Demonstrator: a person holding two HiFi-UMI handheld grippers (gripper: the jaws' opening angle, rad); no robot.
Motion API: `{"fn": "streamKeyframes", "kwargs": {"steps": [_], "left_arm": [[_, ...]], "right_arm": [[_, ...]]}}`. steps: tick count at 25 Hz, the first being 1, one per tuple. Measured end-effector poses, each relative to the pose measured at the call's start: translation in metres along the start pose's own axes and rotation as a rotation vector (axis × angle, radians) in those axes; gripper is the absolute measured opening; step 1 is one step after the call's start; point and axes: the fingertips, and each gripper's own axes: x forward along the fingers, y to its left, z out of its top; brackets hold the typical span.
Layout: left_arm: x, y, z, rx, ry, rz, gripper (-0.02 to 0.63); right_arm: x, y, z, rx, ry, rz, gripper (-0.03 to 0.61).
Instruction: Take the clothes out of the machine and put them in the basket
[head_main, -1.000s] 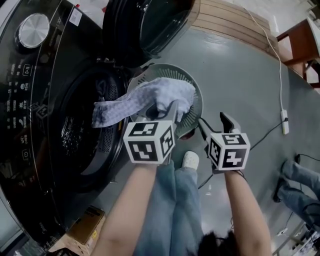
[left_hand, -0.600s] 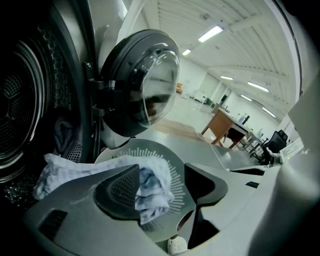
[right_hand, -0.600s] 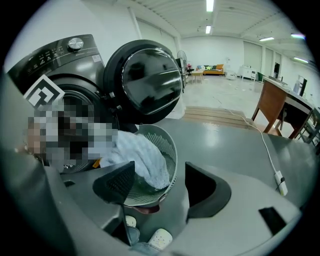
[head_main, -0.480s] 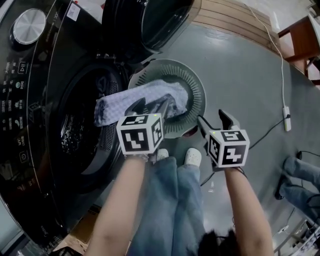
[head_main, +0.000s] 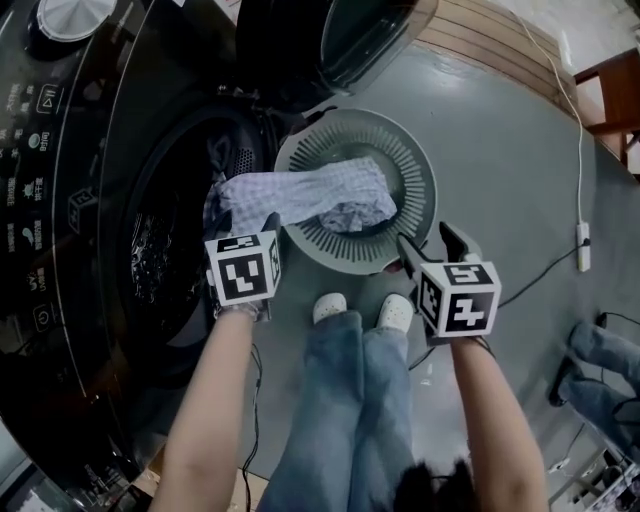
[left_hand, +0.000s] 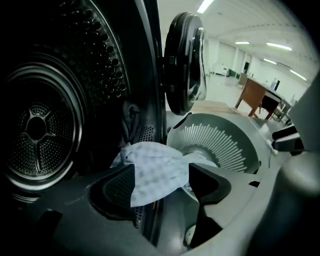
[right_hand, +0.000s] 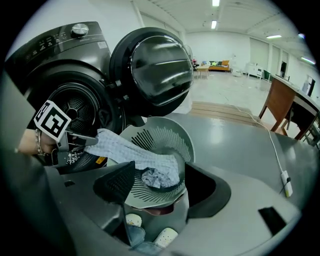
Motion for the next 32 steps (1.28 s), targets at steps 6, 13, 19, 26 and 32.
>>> {"fn": "streamKeyframes", "kwargs": {"steps": [6,13,19,26,32], "left_arm": [[0.022,0.025,-0.029,0.136,0.056,0.111,0.371],[0.047,0.048,-0.054,0.100,0.111,0.145,0.399],[0.039,0.059,-0.046,0.103,0.066,0.232,0.208],[0.020,0.017,-0.004,0.088,-0.106,0.120,0.020],[0.011,-0.047,0.035,0.100,-0.193,-0.047,0.019]], "right_arm": [[0.023,0.014,-0.014,0.000,0.026,0.017,0.300],[0.043,0.022,-0.035,-0.001,0.038,0.026,0.291],[0.050,0.021,-0.047,0.020,0.052,0.017,0.288],[0.042,0.018,-0.039,0.041,0.041,0.014,0.276],[0.036,0.004,-0.024,0.052,0.018,0.000,0.270]]}}
